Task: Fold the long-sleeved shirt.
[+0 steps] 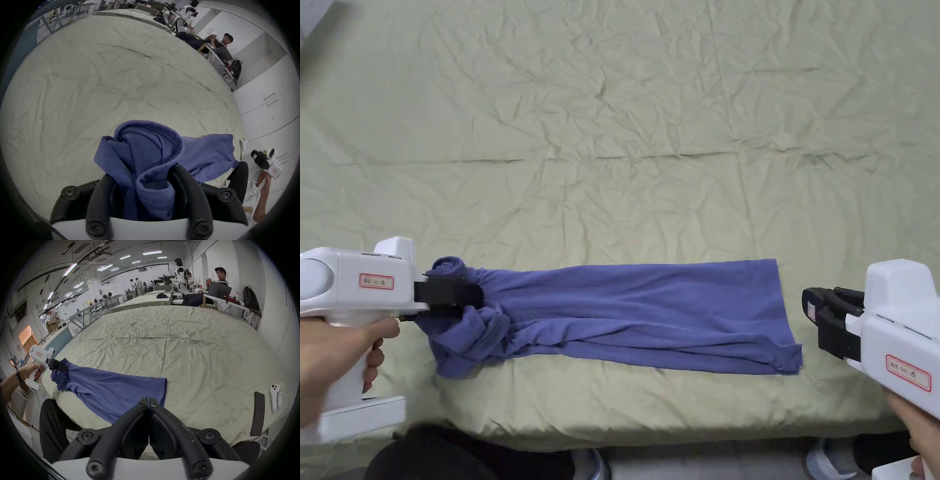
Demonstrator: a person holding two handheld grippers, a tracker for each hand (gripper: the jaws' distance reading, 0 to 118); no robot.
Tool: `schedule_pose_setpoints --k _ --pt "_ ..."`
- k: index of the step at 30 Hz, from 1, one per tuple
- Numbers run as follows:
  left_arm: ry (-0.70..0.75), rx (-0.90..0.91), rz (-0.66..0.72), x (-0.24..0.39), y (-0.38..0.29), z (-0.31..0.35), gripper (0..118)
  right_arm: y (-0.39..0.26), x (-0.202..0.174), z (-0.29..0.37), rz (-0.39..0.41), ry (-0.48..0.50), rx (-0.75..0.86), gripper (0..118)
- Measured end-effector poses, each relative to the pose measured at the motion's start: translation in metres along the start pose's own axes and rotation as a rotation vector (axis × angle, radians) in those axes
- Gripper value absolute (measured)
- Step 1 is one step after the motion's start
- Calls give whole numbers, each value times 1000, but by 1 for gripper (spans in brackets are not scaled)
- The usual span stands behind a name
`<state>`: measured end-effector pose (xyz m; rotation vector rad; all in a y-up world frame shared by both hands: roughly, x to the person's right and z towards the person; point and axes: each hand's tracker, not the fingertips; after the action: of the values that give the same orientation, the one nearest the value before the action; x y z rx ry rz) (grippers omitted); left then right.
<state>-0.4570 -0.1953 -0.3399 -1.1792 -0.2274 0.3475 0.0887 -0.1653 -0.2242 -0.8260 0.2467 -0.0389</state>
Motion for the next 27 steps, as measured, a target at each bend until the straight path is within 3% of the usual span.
schedule_pose_setpoints --k 4,15,27 --pt "16 -10 -39 46 1 8 34 -6 11 2 -26 9 6 1" --pt "-202 -130 -147 194 15 -43 34 -26 58 12 -168 12 50 1" --pt "-101 -211 -301 277 8 -121 33 -37 86 20 -227 -27 59 1"
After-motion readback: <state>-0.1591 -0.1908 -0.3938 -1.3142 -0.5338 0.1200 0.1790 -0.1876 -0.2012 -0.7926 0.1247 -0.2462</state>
